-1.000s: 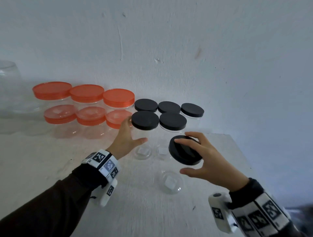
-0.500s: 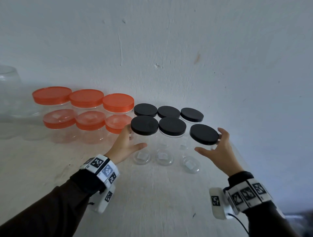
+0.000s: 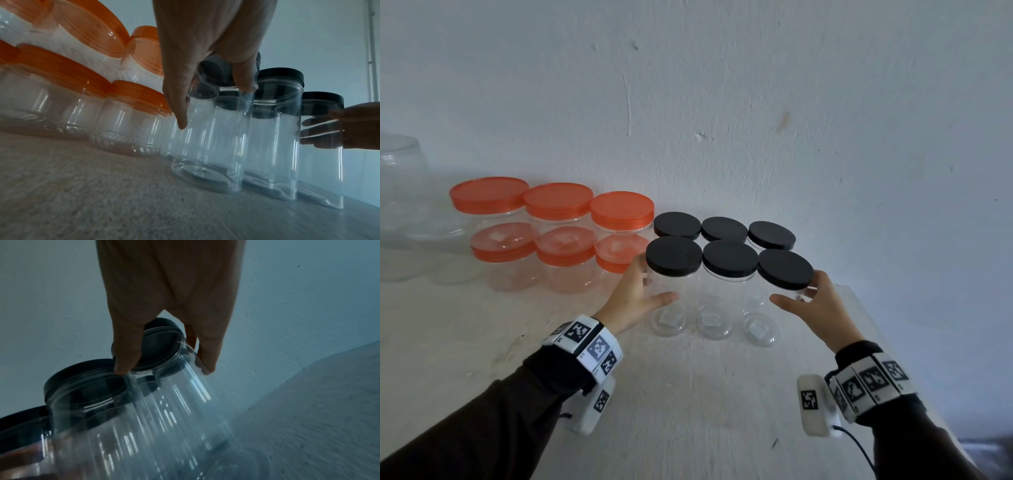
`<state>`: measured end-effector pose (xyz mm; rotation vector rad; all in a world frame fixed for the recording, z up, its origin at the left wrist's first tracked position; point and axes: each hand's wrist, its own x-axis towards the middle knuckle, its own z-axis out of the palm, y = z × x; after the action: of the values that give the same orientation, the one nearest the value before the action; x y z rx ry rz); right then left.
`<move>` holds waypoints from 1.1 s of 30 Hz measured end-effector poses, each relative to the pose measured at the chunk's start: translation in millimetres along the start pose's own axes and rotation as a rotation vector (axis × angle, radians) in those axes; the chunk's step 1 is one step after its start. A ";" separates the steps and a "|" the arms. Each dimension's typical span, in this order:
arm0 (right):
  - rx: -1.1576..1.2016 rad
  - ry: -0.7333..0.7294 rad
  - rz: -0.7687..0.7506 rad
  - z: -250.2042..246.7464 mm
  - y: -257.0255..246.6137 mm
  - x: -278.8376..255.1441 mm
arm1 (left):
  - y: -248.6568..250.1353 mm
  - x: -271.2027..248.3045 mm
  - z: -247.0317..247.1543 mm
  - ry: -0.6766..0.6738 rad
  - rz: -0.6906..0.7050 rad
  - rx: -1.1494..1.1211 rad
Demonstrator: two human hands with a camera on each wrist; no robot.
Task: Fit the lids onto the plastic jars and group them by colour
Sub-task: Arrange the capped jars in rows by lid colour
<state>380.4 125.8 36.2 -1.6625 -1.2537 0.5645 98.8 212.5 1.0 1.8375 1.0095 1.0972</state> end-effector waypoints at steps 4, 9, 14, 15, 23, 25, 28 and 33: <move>-0.001 -0.023 0.008 -1.3 0.2 1.3 | 0.2 0.5 0.6 0.008 0.007 0.036; -0.007 -0.047 0.012 -3.0 0.9 2.9 | 0.6 1.7 0.0 0.011 -0.001 0.049; -0.046 -0.076 0.005 -4.4 3.9 4.5 | 6.3 -1.5 -1.6 -0.020 -0.002 0.036; -0.090 -0.071 -0.019 -5.1 2.7 4.1 | 7.7 -1.8 -2.8 -0.030 -0.011 0.045; -0.474 -0.066 -0.501 -5.8 -57.0 3.0 | 50.9 4.3 -14.6 0.170 0.356 0.503; -0.604 -0.155 -0.558 2.3 -67.4 7.6 | 60.6 16.5 -15.3 0.033 0.372 0.649; -0.868 -0.310 -0.565 13.3 -74.8 15.3 | 64.3 33.9 -13.9 -0.198 0.272 0.874; -1.015 -0.442 -0.500 22.9 -66.1 26.2 | 63.4 42.2 -9.3 -0.376 0.166 1.014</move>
<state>340.3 160.9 88.5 -1.9171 -2.4574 -0.0774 119.2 226.6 73.7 2.8166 1.3086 0.2423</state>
